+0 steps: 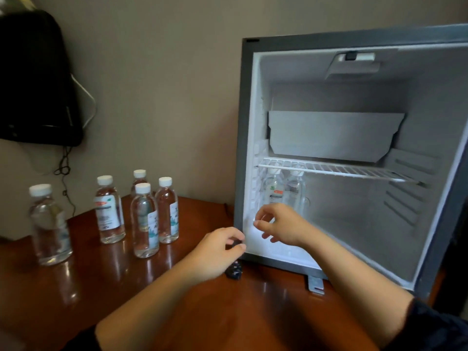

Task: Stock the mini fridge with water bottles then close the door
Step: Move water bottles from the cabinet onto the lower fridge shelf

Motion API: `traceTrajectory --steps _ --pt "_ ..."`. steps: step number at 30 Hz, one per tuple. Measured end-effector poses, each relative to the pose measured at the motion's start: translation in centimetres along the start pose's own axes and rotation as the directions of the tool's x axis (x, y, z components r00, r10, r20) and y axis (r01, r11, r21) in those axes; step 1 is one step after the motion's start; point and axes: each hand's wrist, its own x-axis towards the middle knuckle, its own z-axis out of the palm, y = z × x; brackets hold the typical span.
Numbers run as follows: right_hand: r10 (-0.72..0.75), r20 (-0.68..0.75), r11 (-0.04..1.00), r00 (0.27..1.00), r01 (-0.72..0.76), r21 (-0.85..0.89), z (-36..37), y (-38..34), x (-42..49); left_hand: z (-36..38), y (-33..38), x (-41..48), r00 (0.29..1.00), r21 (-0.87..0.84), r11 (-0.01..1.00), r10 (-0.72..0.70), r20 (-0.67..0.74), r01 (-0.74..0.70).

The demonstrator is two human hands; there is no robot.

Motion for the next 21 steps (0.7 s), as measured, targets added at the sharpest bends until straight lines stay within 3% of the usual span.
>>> traceTrajectory --steps 4,12,21 --pt "-0.103 0.069 0.994 0.992 0.106 -0.035 2.9 -3.4 0.6 -3.7 -2.8 -2.8 0.994 0.014 0.996 -0.090 -0.059 0.091" --pt "-0.242 0.154 0.957 0.958 0.262 -0.126 8.7 -9.3 3.2 -8.9 -7.8 -6.1 0.939 -0.145 0.964 -0.252 -0.235 0.222" --pt "-0.307 0.063 0.916 0.950 0.313 -0.252 12.2 -14.6 8.6 -11.4 -11.9 -4.6 0.887 -0.267 0.918 -0.366 -0.283 0.294"
